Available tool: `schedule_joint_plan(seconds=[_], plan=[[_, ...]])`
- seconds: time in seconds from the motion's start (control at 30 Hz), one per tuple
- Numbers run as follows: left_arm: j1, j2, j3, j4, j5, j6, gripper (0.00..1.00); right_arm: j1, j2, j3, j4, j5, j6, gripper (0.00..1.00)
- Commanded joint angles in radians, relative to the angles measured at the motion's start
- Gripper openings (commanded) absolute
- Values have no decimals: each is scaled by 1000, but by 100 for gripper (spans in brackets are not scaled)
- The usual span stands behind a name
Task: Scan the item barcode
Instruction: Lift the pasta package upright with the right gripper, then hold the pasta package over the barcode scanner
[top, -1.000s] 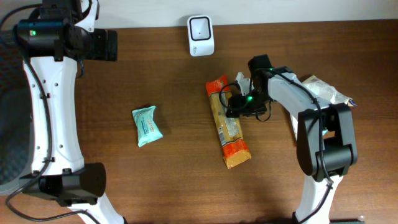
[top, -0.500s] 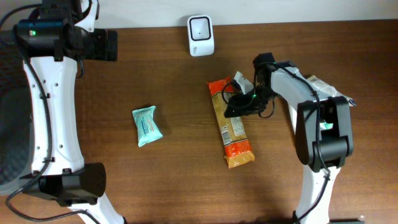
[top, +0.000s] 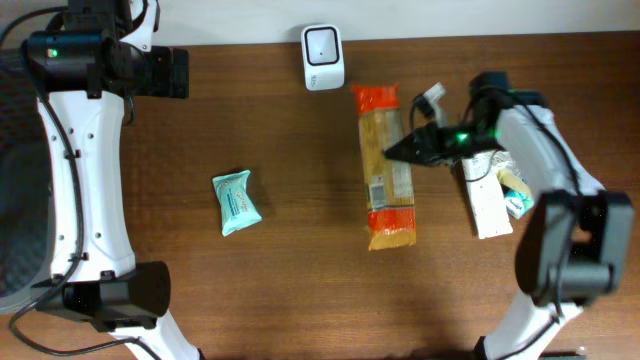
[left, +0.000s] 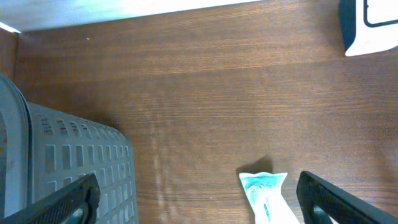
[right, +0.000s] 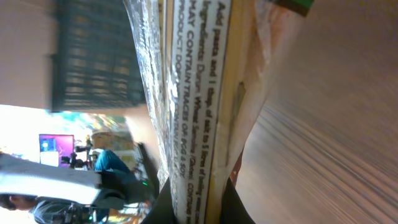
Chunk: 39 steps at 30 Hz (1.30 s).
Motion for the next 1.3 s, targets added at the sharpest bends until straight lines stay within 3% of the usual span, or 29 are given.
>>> schedule_joint_plan(seconds=[0.0,0.13,0.3,0.43,0.47,0.5,0.63,0.67,0.7,0.73,0.83,0.97,1.13,1.27], plan=[[1,-20,6,2,3,16,99,-21,-160,54,5,-297,-16,4],[1,-20,6,2,3,16,99,-80,-240,118,26,-359,10,4],[1,-20,6,2,3,16,99,-150,-240,145,388,-173,473,4],[1,-20,6,2,3,16,99,-109,-240,145,486,-122,545,4],[1,-20,6,2,3,16,99,-81,-240,146,512,-62,554,4],[1,-20,6,2,3,16,99,-6,-240,146,523,179,553,4],[1,-20,6,2,3,16,99,359,-197,146,636,1223,299,4],[1,-20,6,2,3,16,99,448,-157,146,759,1370,117,4],[1,-20,6,2,3,16,99,513,-74,146,1001,1461,-254,4],[1,-20,6,2,3,16,99,524,-8,146,1150,1461,-447,4],[1,-20,6,2,3,16,99,524,134,146,1484,1421,-663,4],[1,-20,6,2,3,16,99,524,327,146,1757,1343,-997,4],[1,-20,6,2,3,16,99,522,360,146,1818,1209,-1044,4],[1,-20,6,2,3,16,99,524,361,146,1722,1185,-1044,4]])
